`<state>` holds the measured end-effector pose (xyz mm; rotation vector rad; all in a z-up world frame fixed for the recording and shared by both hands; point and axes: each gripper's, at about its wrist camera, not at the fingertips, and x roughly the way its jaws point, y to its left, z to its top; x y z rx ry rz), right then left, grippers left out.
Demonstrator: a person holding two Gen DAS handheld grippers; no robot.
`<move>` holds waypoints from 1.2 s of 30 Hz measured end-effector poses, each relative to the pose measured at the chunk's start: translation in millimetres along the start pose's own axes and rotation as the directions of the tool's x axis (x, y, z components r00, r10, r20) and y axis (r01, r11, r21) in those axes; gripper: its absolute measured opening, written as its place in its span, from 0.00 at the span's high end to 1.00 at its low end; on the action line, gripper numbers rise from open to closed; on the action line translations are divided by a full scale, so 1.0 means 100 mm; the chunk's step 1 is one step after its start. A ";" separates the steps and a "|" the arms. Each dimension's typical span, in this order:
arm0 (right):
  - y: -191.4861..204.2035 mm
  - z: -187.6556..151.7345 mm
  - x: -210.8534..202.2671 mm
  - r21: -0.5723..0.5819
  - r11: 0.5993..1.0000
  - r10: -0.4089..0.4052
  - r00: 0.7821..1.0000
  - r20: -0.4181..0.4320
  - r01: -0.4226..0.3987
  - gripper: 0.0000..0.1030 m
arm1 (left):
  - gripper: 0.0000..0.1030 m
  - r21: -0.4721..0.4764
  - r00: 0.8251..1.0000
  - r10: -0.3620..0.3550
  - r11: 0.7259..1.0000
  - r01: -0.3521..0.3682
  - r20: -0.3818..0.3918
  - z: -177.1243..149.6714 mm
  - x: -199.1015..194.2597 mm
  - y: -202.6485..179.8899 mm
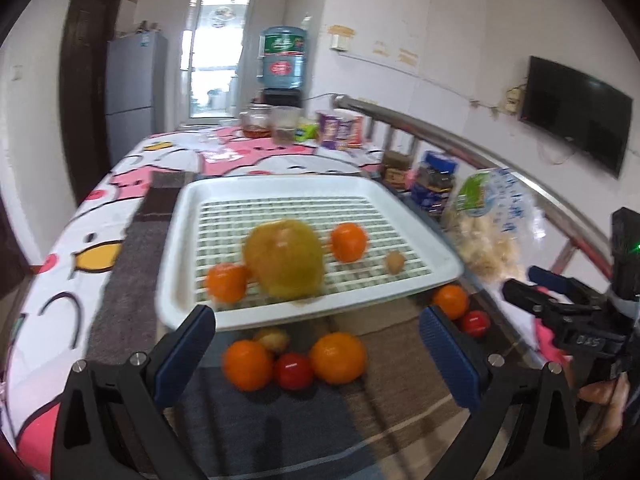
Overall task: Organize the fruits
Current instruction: 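Withdraw both tools from the tray toward the tomatoes and oranges, then grasp a red cherry tomato with the right gripper while the left grasps an orange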
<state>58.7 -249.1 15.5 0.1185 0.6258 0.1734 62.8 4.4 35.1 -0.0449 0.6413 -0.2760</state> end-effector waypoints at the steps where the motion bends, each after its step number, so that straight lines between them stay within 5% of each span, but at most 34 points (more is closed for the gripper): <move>1: 0.01 -0.02 0.01 -0.002 1.000 0.000 1.000 -0.010 0.000 0.01 | 0.00 0.004 1.000 0.017 1.000 -0.017 -0.002 -0.03 -0.01 0.04; 12: 0.08 -0.16 0.12 -0.019 1.000 0.008 0.995 -0.095 -0.010 0.03 | 0.01 -0.052 0.992 0.095 0.994 -0.099 -0.078 -0.22 0.10 0.36; 18: 0.09 -0.22 0.20 -0.023 1.000 -0.002 0.989 -0.150 -0.001 0.05 | 0.17 -0.114 0.982 0.095 0.987 -0.114 -0.162 -0.30 0.27 0.49; 31: 0.08 -0.30 0.32 -0.017 1.000 0.001 0.977 -0.213 -0.004 0.36 | 0.35 -0.170 0.981 0.028 0.984 -0.062 -0.194 -0.34 0.38 0.56; 36: 0.12 -0.31 0.34 -0.032 1.000 -0.007 0.976 -0.219 0.000 0.40 | 0.43 -0.157 0.983 0.023 0.986 -0.052 -0.184 -0.31 0.42 0.52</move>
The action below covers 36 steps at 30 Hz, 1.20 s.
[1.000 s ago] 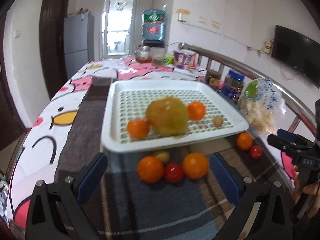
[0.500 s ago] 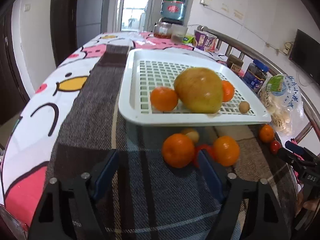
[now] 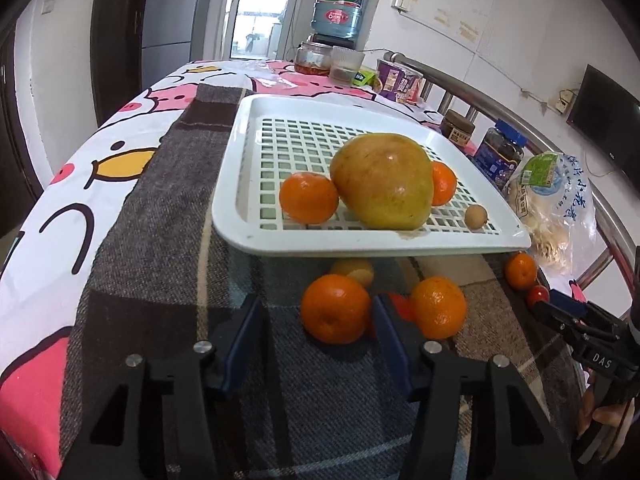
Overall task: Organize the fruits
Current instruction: 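Grasp a red cherry tomato with the right gripper while the left grasps an orange, then carry the tomato and orange into the white tray and open both grippers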
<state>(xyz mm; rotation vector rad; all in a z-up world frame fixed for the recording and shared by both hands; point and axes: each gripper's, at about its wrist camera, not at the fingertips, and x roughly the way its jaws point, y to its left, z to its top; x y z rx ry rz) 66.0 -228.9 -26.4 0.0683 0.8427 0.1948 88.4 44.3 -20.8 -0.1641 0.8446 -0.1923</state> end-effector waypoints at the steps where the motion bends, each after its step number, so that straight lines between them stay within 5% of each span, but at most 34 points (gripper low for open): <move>1: 0.00 0.00 0.01 0.001 1.000 0.001 1.000 -0.002 -0.001 0.43 | 0.45 -0.004 1.000 -0.006 1.000 0.006 0.000 0.01 0.01 0.00; 7: -0.04 0.00 0.06 0.016 1.000 0.009 0.999 -0.031 -0.009 0.59 | 0.62 -0.021 0.998 -0.055 0.998 0.055 -0.013 0.02 0.04 0.02; 11: -0.07 0.00 0.07 0.031 0.999 0.019 0.999 -0.033 -0.018 0.71 | 0.62 0.003 0.999 -0.039 0.999 0.039 -0.007 0.00 0.00 -0.02; 36: 0.14 0.05 -0.15 -0.043 0.992 0.122 0.991 0.063 -0.119 0.71 | 0.62 0.038 0.994 -0.056 0.998 0.052 0.098 0.04 -0.32 -0.14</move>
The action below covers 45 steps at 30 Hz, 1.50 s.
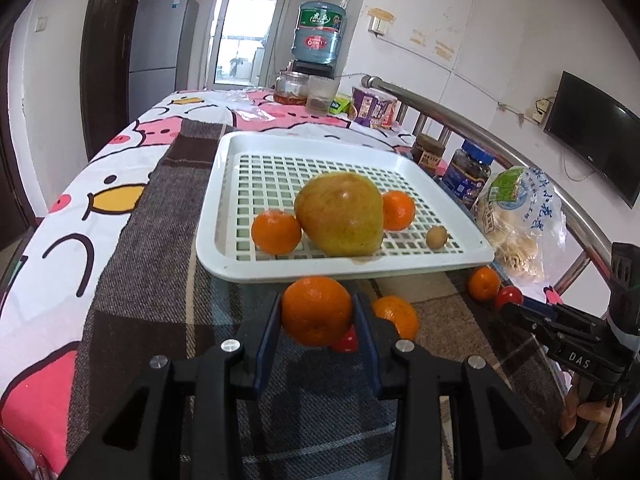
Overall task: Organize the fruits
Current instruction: 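Carry the tomato and orange into the white tray and open both grippers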
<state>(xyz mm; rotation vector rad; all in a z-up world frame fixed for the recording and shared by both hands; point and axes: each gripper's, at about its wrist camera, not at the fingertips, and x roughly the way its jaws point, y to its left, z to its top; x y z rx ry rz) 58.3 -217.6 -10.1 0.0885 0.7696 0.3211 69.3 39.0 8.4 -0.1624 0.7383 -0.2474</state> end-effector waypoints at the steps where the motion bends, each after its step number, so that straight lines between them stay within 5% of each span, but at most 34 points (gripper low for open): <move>1: 0.01 0.01 0.00 -0.001 1.000 -0.002 1.000 0.002 0.002 0.71 | 0.62 0.000 1.000 -0.001 1.000 0.002 0.009 0.01 -0.02 -0.01; 19: 0.37 0.54 -0.22 -0.074 0.997 0.043 0.996 0.077 -0.037 0.71 | 0.62 -0.006 0.994 -0.023 1.000 0.024 0.104 0.45 -0.27 -0.10; 45: -0.08 1.24 0.55 0.065 0.998 -0.020 0.998 0.058 0.017 0.71 | 0.62 -0.174 0.999 0.025 0.985 -0.017 0.048 1.06 0.55 0.36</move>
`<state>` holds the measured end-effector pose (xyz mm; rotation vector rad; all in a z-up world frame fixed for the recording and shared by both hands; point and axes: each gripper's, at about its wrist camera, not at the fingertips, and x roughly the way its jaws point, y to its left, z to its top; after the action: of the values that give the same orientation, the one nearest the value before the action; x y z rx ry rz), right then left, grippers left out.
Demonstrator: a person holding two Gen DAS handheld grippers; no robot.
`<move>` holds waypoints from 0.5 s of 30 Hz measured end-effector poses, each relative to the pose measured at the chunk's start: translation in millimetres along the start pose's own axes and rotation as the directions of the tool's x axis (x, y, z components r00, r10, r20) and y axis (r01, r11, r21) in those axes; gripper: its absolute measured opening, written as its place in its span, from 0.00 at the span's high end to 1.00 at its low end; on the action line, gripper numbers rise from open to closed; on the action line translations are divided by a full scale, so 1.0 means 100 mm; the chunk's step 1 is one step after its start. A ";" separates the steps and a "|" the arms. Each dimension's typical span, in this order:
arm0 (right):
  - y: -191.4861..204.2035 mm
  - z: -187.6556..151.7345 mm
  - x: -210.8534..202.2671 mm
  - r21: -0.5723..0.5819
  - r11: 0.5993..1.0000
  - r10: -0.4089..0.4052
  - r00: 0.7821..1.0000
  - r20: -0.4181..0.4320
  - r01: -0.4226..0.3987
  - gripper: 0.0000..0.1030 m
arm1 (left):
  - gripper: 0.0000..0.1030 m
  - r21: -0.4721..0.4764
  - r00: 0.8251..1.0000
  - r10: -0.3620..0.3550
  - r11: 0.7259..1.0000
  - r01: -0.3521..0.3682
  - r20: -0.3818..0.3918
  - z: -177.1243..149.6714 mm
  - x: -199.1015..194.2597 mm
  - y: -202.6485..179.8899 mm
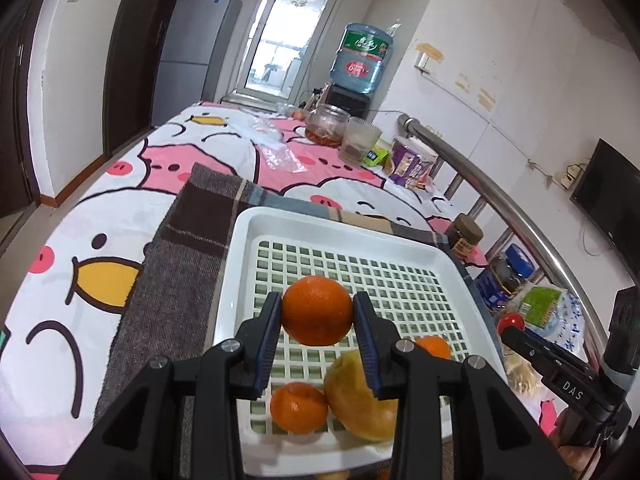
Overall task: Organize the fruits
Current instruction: 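Carry the tomato and orange into the white tray and open both grippers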
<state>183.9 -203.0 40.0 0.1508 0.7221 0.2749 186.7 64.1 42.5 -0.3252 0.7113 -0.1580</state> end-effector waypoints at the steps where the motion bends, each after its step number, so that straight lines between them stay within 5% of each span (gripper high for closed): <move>1: -0.01 0.01 0.05 0.000 1.000 -0.009 1.000 -0.003 0.009 0.71 | 0.62 -0.003 1.000 0.002 1.000 -0.002 -0.005 0.00 0.04 0.01; 15: -0.13 -0.09 0.44 -0.019 0.996 -0.084 0.994 -0.076 0.083 0.71 | 0.62 -0.002 0.995 0.042 0.999 -0.042 -0.086 -0.07 0.42 0.16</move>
<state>211.6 -202.3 2.5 0.0949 0.8002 0.2072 213.8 67.1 5.8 -0.3081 0.8027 -0.1311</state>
